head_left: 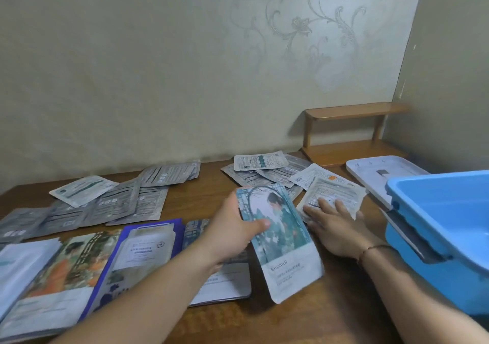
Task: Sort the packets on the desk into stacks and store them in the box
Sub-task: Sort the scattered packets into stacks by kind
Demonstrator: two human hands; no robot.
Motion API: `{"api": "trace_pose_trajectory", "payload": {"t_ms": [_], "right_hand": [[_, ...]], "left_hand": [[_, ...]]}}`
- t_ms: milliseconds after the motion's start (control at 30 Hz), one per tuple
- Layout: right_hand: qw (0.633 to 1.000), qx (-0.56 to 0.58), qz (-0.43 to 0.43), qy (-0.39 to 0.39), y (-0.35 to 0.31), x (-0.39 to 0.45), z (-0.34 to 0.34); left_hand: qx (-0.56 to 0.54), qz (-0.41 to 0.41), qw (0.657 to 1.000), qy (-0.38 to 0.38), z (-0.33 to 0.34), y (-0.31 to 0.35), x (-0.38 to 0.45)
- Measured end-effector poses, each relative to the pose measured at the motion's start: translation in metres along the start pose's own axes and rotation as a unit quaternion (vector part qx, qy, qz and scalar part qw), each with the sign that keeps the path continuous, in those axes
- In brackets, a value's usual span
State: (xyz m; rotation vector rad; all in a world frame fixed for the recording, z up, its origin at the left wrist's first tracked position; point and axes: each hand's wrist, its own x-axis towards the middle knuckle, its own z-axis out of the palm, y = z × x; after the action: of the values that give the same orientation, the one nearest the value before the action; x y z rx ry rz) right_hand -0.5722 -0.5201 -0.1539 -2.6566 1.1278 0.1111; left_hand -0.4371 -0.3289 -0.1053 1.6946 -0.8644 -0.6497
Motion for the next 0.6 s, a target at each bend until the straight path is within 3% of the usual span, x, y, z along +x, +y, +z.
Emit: {"api": "trace_pose_trajectory", "payload": {"t_ms": [133,233,367,433,500,600], "right_hand": [[1.0,0.006,0.011,0.007,0.007,0.025,-0.007],[0.999,0.036,0.015,0.016,0.005,0.034,-0.009],[0.988,0.086,0.021,0.128,-0.015,0.015,-0.019],[0.981,0.089,-0.037,0.167,-0.023,-0.014,-0.021],[0.984,0.069,-0.1,0.128,-0.026,-0.052,-0.015],[0.993,0.023,-0.118,-0.021,-0.027,-0.091,-0.003]], "left_hand": [[0.084,-0.008,0.996,0.013,0.007,-0.002,0.004],[0.188,0.038,0.981,0.02,0.013,-0.001,0.004],[0.346,0.105,0.932,0.006,0.017,-0.008,0.006],[0.418,0.111,0.901,-0.016,0.016,-0.012,0.01],[0.469,0.116,0.875,-0.032,0.013,-0.013,0.017],[0.496,0.127,0.858,-0.032,0.008,-0.012,0.035]]}}
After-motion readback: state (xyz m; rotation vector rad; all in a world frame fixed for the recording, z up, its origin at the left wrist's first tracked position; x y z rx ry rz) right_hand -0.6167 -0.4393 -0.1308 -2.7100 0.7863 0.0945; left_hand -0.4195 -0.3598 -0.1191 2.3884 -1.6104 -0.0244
